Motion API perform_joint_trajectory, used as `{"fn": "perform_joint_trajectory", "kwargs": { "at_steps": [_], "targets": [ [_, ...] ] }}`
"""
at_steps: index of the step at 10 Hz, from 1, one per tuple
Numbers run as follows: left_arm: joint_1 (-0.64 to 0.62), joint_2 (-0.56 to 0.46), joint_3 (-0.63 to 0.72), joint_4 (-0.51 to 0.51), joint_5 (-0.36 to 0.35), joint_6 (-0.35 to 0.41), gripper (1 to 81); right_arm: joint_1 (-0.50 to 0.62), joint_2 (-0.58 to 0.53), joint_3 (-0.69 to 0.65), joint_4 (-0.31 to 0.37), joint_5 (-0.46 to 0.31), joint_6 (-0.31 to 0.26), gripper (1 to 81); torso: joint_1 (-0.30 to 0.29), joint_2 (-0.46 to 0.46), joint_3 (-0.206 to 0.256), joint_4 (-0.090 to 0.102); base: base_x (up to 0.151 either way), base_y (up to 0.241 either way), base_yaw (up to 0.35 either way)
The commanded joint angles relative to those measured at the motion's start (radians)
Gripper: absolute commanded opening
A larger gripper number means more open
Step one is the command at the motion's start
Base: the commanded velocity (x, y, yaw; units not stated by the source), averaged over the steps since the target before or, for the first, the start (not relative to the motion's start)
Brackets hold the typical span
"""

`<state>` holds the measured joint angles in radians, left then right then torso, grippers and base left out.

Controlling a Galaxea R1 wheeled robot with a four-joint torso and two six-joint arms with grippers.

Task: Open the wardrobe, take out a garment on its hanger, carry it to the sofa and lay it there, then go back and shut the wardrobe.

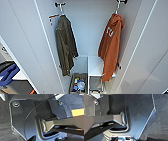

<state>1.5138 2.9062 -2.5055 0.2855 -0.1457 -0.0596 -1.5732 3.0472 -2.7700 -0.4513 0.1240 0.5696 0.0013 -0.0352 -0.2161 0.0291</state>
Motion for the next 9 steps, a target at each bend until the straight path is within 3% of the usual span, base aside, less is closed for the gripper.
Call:
{"fn": "perform_joint_trajectory", "kwargs": {
  "at_steps": [1, 9],
  "targets": [
    [0.021, 0.110, -0.213, -0.019, 0.080, -0.005, 81.1, 0.000, 0.014, -0.025, -0.015, -0.052, 0.001, 81.1, 0.000, 0.000, 0.000, 0.000, 0.000, 0.000, 0.000],
    [0.015, 0.124, -0.219, -0.019, 0.083, 0.000, 81.1, 0.000, 0.049, -0.006, -0.017, -0.090, -0.031, 81.1, -0.001, 0.000, 0.001, 0.000, 0.000, 0.000, 0.000]
  ]
}}
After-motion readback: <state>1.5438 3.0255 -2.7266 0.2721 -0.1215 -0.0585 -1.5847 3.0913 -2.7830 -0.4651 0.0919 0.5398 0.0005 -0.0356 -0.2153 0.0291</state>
